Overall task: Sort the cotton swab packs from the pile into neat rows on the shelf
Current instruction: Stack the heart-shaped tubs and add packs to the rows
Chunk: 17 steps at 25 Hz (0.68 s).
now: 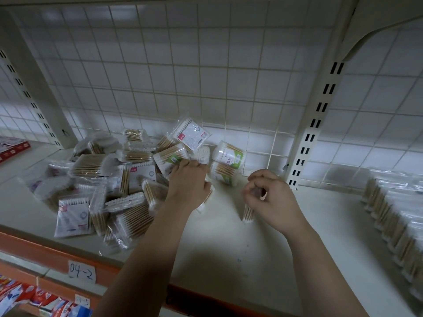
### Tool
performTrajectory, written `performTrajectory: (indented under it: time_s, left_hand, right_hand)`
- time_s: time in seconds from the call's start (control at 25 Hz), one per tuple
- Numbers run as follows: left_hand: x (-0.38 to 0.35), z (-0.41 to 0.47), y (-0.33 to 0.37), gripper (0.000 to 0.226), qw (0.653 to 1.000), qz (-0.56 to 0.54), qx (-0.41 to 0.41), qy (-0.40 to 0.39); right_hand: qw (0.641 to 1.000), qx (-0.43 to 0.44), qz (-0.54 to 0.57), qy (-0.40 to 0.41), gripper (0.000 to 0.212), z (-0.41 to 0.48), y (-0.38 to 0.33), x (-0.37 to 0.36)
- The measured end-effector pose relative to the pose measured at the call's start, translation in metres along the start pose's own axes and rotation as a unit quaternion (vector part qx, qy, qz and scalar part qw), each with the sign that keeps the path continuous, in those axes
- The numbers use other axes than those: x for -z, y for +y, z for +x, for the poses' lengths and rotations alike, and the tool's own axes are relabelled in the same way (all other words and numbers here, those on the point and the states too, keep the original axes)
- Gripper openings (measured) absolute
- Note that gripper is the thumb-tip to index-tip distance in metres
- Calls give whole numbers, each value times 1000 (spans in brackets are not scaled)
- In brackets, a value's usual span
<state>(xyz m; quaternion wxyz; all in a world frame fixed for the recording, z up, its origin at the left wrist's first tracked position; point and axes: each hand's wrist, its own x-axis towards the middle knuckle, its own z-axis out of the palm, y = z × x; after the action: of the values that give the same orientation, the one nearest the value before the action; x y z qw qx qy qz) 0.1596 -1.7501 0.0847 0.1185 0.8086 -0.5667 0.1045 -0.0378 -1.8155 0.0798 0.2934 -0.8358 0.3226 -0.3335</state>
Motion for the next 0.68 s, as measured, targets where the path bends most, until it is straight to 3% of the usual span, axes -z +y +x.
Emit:
performTrajectory:
  time_s: [0.36,0.68]
  left_hand:
    - [-6,11,2,50,993,14,-36,-110]
    - [-5,-8,5,45,990,-96,-45,-95]
  right_hand:
    - [997,-55,-1,55,16,-1,1,5]
    - [994,-95,1,51,21,-3,-3,7]
